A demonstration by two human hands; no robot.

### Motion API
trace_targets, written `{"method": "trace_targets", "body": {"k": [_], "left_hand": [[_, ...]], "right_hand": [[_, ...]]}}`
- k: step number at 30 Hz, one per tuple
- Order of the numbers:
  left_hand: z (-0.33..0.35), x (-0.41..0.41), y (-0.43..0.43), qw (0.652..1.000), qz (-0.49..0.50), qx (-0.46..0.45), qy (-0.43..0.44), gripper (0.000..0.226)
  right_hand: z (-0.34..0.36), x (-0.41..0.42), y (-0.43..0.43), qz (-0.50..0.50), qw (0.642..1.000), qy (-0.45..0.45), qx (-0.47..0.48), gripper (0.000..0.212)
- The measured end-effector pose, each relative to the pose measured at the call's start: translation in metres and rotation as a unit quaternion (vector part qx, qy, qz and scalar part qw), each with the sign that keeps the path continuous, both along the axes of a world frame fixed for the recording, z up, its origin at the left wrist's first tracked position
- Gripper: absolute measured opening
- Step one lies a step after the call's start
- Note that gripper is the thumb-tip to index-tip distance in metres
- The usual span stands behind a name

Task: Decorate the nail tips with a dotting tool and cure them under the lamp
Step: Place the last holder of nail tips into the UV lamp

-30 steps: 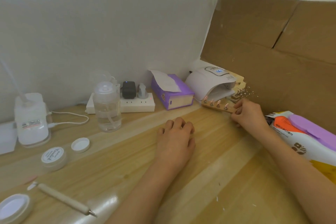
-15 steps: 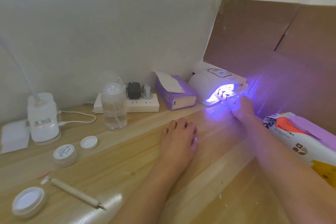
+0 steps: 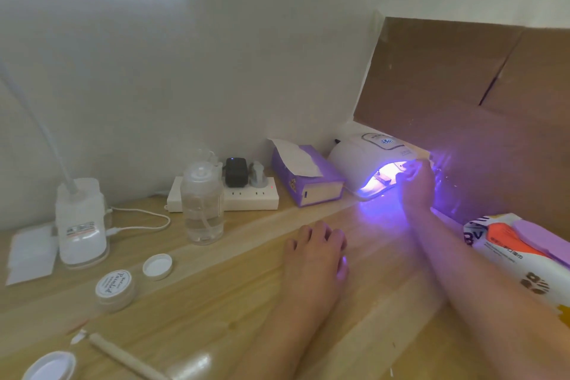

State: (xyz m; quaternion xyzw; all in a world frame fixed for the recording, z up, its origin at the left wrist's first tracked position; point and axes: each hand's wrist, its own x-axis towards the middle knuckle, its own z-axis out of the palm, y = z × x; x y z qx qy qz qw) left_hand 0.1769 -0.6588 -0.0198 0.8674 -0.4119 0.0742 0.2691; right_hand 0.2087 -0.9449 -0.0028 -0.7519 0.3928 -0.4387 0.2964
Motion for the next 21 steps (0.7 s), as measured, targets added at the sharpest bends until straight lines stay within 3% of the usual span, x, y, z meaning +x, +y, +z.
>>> {"method": "trace_targets", "body": {"k": [3, 6, 10, 21], "left_hand": [[0.0, 0.0, 0.0, 1.0, 0.0, -0.003, 0.004, 0.022], [0.0, 0.0, 0.0, 1.0, 0.0, -0.004, 0.009, 0.022], [-0.001, 0.0, 0.0, 1.0, -0.001, -0.007, 0.007, 0.022], [-0.004, 0.002, -0.003, 1.0, 0.003, -0.013, 0.005, 0.022]], "right_hand": [[0.011, -0.007, 0.008, 0.018, 0.991, -0.006, -0.129, 0.027], [0.038, 0.004, 0.0, 0.049, 0.968, 0.147, -0.198, 0.034], [0.065, 0.022, -0.012, 0.06, 0.933, 0.289, -0.205, 0.038], [0.067, 0.027, -0.025, 0.097, 0.886, 0.351, -0.287, 0.039]]}}
